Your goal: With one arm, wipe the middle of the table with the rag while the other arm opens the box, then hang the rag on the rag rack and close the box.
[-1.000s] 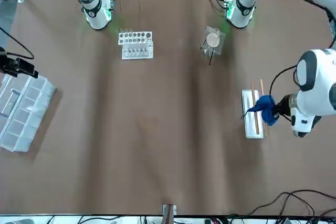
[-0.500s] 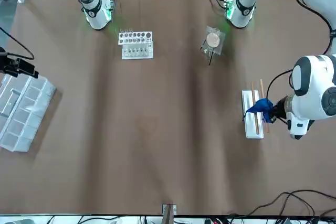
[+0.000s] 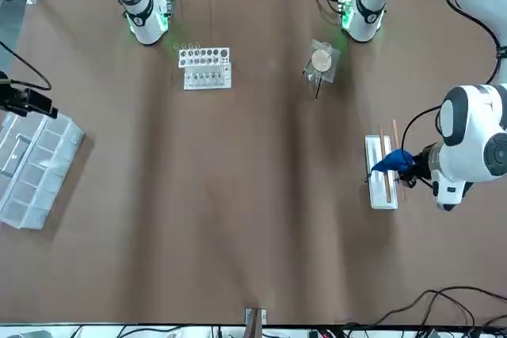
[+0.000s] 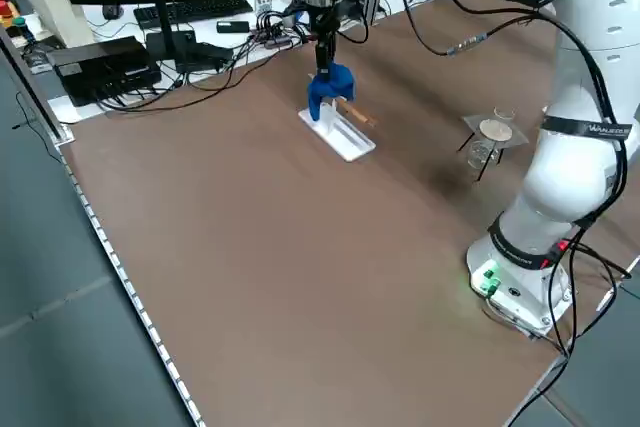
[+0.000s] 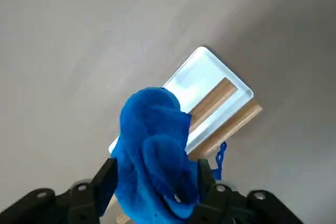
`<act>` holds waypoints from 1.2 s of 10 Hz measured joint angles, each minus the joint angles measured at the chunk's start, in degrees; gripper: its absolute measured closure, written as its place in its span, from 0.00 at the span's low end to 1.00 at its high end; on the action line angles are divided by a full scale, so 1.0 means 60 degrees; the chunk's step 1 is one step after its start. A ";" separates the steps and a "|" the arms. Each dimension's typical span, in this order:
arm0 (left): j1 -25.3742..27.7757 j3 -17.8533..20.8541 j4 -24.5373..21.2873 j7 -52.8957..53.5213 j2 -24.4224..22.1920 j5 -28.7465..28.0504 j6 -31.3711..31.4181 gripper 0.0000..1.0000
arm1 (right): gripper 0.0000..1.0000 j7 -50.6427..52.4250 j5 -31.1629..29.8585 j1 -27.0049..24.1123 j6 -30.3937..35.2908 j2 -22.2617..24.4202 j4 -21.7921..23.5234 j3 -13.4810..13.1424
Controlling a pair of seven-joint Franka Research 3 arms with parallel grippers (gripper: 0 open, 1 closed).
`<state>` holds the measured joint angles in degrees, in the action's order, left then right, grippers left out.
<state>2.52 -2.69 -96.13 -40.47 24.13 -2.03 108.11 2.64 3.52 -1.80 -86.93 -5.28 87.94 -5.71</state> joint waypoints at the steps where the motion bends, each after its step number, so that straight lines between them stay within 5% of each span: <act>1: -0.0002 -0.0001 0.0001 0.0000 0.0000 0.0000 0.0018 0.28 | 0.35 0.0000 -0.0005 -0.0011 0.0024 0.0000 0.0027 -0.0008; 3: -0.0004 -0.0003 0.0043 0.0001 0.0000 0.0000 0.0123 0.15 | 0.67 0.0029 -0.0025 -0.0158 0.0040 0.0000 0.0117 -0.0055; 5: -0.0031 -0.0010 0.0065 0.0000 0.0008 0.0000 0.0132 0.15 | 0.99 0.0520 -0.0082 -0.0715 0.0039 -0.0001 0.0146 -0.0077; 10: -0.0163 -0.0024 0.0126 0.0004 0.0126 0.0000 0.0389 0.11 | 0.99 0.4454 0.0076 -0.5225 -0.0571 -0.0816 0.0250 -0.0208; 12: -0.0165 -0.0035 0.0474 0.0196 0.0116 -0.0001 0.0444 0.07 | 0.99 0.5509 0.0410 -0.6191 -0.0949 -0.1493 0.0251 -0.0209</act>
<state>1.53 -2.90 -93.29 -39.29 24.83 -2.04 110.77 35.70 5.97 -38.95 -92.62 -14.23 89.45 -6.96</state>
